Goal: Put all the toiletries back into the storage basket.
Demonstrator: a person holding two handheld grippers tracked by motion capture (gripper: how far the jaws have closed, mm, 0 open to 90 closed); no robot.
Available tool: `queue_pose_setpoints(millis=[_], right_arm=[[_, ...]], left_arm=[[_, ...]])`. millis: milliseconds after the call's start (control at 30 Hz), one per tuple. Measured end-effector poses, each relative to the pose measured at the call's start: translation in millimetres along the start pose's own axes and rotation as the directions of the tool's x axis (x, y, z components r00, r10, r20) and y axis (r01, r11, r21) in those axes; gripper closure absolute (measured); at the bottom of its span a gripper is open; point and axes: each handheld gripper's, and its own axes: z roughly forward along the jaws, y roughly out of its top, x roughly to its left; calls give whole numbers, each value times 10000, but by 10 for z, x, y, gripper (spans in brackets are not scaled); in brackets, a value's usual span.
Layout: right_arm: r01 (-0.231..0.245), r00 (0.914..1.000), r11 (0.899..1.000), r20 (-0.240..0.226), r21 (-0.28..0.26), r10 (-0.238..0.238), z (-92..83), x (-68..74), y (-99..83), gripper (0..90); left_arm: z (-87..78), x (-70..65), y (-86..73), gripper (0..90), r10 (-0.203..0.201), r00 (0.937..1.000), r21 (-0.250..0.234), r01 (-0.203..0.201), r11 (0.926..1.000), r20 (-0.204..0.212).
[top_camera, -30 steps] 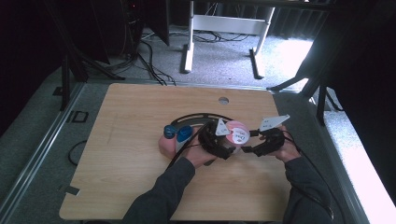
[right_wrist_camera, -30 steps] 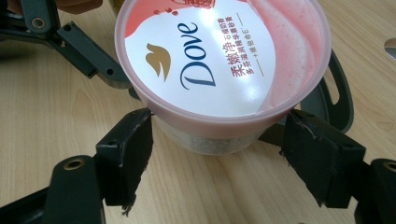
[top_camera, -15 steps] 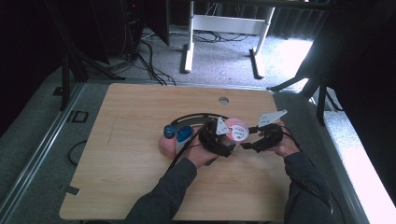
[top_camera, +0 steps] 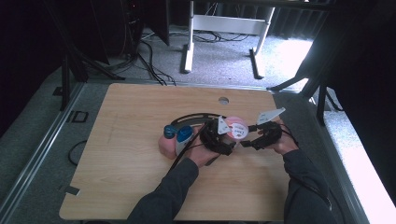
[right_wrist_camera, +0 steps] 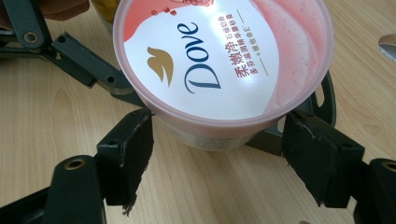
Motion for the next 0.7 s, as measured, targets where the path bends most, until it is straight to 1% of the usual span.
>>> queue_pose_setpoints(millis=[67,233,300,367,433,500,700], right_arm=[[18,10000,10000,18,46,-18,7,-16,9,253],[12,10000,10000,28,69,-12,13,-35,20,253],[26,10000,9999,35,101,-27,20,-50,28,253],[-37,10000,9999,18,151,36,28,-61,32,257],[-36,10000,9998,11,176,36,32,-66,34,257],[65,10000,9994,69,352,-68,46,-75,48,257],[147,9997,9988,165,466,-155,70,-98,73,257]], left_arm=[[10,3,-1,138,-61,10000,-8,61,10000,-69],[14,3,0,143,-43,9999,-58,42,10000,-163],[23,5,1,146,-30,9996,-42,29,10000,-273],[33,1,-2,147,-99,9994,-51,98,9999,-334],[39,0,-3,147,-55,9993,-6,55,10000,-371],[50,-8,-4,147,25,9988,34,-23,10000,-494],[80,-8,-14,147,-95,9974,-1,95,10000,-714]])
